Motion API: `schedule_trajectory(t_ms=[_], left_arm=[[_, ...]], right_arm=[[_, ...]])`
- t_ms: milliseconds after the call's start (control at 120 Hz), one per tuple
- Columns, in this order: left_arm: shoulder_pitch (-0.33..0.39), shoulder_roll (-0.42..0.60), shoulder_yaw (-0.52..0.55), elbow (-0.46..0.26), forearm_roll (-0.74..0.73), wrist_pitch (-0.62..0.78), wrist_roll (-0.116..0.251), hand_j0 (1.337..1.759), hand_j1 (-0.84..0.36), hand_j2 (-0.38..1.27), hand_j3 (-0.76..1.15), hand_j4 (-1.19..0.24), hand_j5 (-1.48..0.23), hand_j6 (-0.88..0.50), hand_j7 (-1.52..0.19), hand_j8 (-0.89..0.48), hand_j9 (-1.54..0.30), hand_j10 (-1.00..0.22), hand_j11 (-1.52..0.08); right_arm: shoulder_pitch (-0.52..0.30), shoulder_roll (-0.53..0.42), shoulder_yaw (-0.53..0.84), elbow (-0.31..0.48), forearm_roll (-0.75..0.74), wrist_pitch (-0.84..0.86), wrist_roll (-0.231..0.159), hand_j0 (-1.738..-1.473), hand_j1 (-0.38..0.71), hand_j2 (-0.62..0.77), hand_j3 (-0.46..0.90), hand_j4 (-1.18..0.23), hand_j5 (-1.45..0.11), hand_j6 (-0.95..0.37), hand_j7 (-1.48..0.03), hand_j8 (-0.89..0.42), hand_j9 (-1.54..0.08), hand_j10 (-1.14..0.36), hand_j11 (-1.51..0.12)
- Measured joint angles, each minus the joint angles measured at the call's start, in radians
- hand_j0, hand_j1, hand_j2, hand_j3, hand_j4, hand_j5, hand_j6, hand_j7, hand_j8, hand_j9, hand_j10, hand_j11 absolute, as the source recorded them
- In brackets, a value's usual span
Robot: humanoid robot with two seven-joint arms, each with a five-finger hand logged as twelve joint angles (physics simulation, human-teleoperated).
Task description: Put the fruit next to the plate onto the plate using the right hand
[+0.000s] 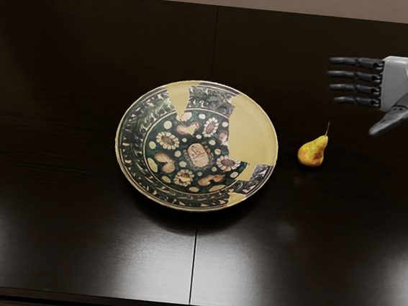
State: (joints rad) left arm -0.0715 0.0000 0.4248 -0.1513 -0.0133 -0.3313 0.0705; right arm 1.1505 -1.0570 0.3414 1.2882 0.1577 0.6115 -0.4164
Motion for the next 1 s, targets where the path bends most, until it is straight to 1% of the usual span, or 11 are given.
schedule_trajectory(t_ms=[358,592,692,833,1000], left_arm=[[0.001,0.0,0.0,-0.001,0.0,0.0,0.0,1.658,0.35,0.0,0.0,0.0,0.0,0.0,0.0,0.0,0.0,0.0,0.0],[-0.001,0.0,0.001,-0.001,0.0,0.0,0.0,1.658,0.35,0.0,0.0,0.0,0.0,0.0,0.0,0.0,0.0,0.0,0.0],[-0.001,0.0,0.002,-0.001,0.0,0.0,0.0,1.658,0.35,0.0,0.0,0.0,0.0,0.0,0.0,0.0,0.0,0.0,0.0],[-0.001,0.0,0.001,-0.001,0.0,0.0,0.0,1.658,0.35,0.0,0.0,0.0,0.0,0.0,0.0,0.0,0.0,0.0,0.0],[-0.002,0.0,0.001,-0.002,0.0,0.0,0.0,1.658,0.35,0.0,0.0,0.0,0.0,0.0,0.0,0.0,0.0,0.0,0.0]], right_arm=[[0.011,0.022,-0.004,-0.004,-0.019,0.0,-0.003,-1.658,-0.31,-0.01,0.0,-0.03,-0.04,-0.03,-0.04,-0.03,-0.04,-0.03,-0.04],[0.005,0.016,-0.003,-0.046,-0.135,0.0,-0.005,-1.658,-0.31,-0.01,0.0,-0.03,-0.04,-0.03,-0.04,-0.03,-0.04,-0.03,-0.04],[0.004,0.021,-0.002,-0.033,-0.212,0.0,-0.005,-1.658,-0.31,-0.01,0.0,-0.03,-0.05,-0.03,-0.05,-0.03,-0.05,-0.03,-0.05],[0.004,0.031,-0.003,0.025,-0.327,0.0,-0.037,-1.658,-0.31,-0.01,0.0,-0.04,-0.05,-0.04,-0.05,-0.04,-0.05,-0.04,-0.05],[0.001,0.033,-0.008,0.054,-0.401,0.0,-0.048,-1.658,-0.31,-0.01,0.0,-0.04,-0.05,-0.04,-0.05,-0.04,-0.05,-0.04,-0.05]])
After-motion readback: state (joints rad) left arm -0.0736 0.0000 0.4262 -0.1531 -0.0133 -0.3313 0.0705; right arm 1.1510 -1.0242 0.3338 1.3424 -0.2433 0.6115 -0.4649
